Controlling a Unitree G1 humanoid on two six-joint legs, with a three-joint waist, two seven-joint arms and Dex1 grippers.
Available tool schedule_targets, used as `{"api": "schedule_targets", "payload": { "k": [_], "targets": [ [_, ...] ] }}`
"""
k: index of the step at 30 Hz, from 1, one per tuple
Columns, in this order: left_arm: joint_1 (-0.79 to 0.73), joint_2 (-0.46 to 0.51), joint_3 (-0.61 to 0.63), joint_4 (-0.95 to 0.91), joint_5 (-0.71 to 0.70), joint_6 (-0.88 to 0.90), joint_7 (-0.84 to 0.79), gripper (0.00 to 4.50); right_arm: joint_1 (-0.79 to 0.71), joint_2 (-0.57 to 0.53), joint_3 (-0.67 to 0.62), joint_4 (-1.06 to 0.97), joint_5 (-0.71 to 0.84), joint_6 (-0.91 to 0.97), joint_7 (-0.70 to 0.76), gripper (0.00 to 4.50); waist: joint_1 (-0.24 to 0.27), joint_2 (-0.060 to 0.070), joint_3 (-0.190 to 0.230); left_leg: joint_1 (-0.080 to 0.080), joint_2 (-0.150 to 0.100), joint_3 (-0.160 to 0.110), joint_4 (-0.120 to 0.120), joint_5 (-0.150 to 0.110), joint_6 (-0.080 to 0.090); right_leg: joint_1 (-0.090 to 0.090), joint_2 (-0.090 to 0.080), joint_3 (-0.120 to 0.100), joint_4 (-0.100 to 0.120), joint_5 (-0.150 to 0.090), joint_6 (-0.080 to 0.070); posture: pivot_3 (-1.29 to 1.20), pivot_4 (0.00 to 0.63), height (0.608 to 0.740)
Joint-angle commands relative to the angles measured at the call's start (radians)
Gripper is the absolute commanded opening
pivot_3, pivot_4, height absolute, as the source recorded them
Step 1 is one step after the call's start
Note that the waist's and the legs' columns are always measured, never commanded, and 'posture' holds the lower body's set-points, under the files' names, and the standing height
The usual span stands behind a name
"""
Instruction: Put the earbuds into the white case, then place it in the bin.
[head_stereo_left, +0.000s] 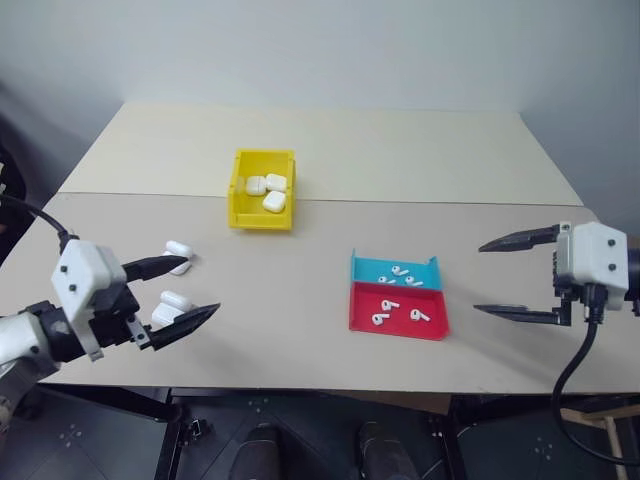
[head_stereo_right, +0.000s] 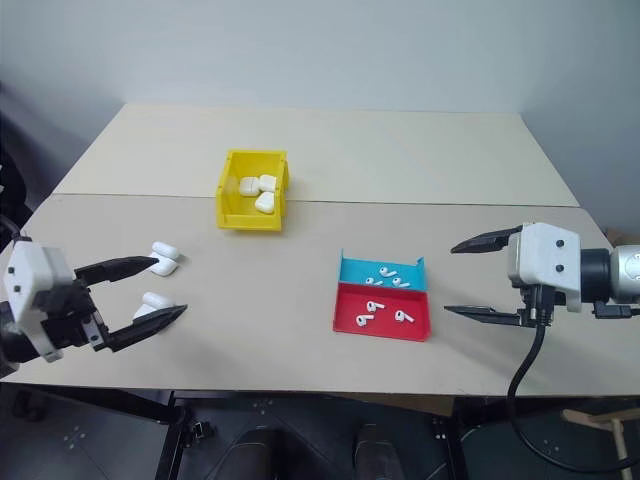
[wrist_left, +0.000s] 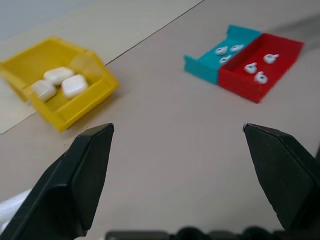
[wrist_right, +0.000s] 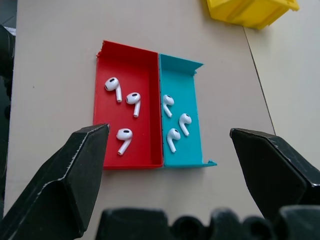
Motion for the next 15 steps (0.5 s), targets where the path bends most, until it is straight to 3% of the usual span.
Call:
{"api": "schedule_targets", "payload": {
  "k": [1,6,10,12,15],
  "targets": [
    [-0.010,0.058,0.011,-0.181,0.016,0.153,0.180,4.50,-0.032,-0.026,0.002,-0.005,-0.004,0.005,-0.005,4.48,0.000,0.000,0.000,0.000,0.000,0.000,0.000,0.000,0.000,0.000,0.000,0.000,0.000,0.000,0.000,0.00,0.150,0.740],
    [-0.134,0.123,-0.049,-0.294,-0.071,0.508,0.435,4.50,-0.013,-0.029,0.004,-0.022,-0.001,0.023,0.000,4.48,0.003,0.000,0.000,0.001,0.000,-0.001,0.000,0.000,0.000,0.000,0.000,0.000,0.001,0.000,0.000,0.00,0.150,0.740],
    [-0.317,0.133,-0.047,-0.232,-0.165,0.825,0.493,4.50,-0.008,-0.028,0.013,-0.028,-0.007,0.029,-0.006,4.48,0.001,0.000,0.000,0.002,-0.001,-0.001,0.000,0.000,0.000,0.000,0.000,0.000,0.002,0.000,0.000,0.00,0.150,0.740],
    [-0.344,0.163,-0.031,-0.162,-0.224,0.874,0.523,4.50,-0.010,-0.026,0.017,-0.032,0.002,0.042,-0.009,4.48,0.000,0.000,0.000,0.001,-0.001,-0.001,0.000,0.000,0.000,0.000,0.000,0.000,0.002,0.000,0.000,0.00,0.150,0.740],
    [-0.334,0.282,-0.036,-0.016,-0.341,0.880,0.535,4.50,-0.013,-0.020,0.033,-0.034,0.002,0.053,-0.012,4.48,-0.008,-0.001,0.001,0.001,-0.001,-0.001,0.000,0.000,0.000,-0.001,0.000,0.000,0.003,0.000,0.000,0.00,0.150,0.740]
  ]
}}
